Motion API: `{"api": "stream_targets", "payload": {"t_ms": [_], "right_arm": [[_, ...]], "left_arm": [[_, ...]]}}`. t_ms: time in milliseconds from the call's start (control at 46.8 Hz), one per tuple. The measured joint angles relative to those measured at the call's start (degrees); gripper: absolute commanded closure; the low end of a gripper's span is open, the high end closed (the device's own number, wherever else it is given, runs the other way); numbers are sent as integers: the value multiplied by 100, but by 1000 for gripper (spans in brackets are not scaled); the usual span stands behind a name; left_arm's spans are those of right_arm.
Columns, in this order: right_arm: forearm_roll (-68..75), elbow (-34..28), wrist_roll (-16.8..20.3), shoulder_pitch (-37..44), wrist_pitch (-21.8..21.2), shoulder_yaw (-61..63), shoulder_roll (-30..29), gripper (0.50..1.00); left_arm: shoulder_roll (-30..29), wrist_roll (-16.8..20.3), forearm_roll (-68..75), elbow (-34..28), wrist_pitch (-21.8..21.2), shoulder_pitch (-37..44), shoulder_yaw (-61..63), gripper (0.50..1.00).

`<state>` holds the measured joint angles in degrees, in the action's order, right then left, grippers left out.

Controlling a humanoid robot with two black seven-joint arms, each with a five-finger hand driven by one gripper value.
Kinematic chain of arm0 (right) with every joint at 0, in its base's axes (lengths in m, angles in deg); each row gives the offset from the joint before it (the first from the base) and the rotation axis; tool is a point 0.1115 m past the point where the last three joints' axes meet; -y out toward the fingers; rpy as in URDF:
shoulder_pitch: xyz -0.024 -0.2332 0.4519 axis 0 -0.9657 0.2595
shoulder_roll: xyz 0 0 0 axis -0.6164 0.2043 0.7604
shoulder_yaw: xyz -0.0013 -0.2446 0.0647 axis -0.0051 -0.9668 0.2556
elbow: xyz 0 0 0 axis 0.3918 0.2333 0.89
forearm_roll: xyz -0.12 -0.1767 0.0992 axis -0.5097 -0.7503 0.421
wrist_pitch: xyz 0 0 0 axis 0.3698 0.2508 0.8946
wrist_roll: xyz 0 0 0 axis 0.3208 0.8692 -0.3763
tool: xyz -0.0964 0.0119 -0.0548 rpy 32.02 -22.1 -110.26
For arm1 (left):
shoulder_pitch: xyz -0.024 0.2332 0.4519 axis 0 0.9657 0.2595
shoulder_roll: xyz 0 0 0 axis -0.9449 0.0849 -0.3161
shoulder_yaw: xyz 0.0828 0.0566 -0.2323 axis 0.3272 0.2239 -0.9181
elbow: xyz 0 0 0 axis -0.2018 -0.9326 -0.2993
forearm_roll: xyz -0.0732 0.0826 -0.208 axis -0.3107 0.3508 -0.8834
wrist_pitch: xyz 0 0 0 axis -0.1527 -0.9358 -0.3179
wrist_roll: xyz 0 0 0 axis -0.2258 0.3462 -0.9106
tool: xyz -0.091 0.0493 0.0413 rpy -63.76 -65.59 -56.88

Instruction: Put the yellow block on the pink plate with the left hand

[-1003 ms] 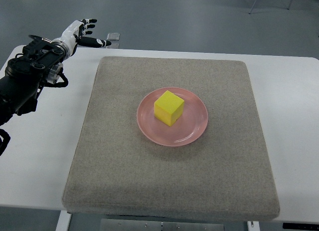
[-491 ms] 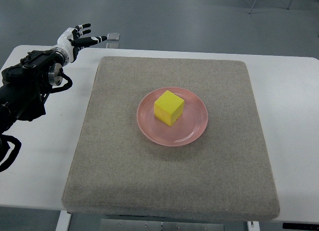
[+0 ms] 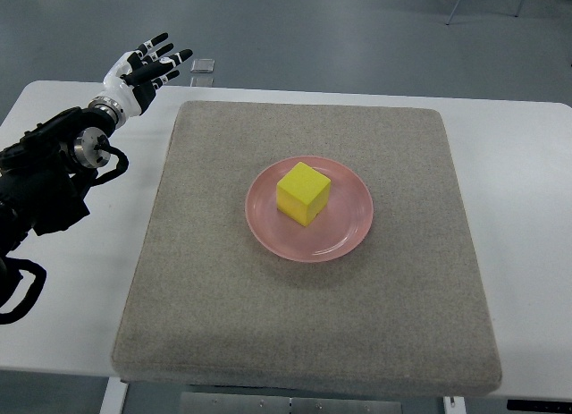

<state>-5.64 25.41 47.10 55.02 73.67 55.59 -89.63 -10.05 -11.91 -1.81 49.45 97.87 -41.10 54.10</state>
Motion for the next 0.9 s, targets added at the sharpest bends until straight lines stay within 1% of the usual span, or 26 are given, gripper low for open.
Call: {"api": "stream_targets", "payload": {"t_ms": [43, 149, 512, 683, 897], "right_arm": [[0, 0, 0, 0, 0, 0, 0, 576], [0, 0, 0, 0, 0, 0, 0, 576], [2, 0, 0, 0, 0, 0, 0, 576], [2, 0, 0, 0, 0, 0, 0, 576], [2, 0, 0, 0, -1, 6, 0, 576]], "left_arm": [[0, 3, 0, 0, 2, 0, -1, 542], [0, 9, 6, 0, -25, 0, -1, 536], [0, 5, 8, -1, -68, 12, -19, 536], [-1, 3, 8, -1, -78, 185, -22, 536], [6, 7, 8, 31, -101, 193, -8, 536]]}}
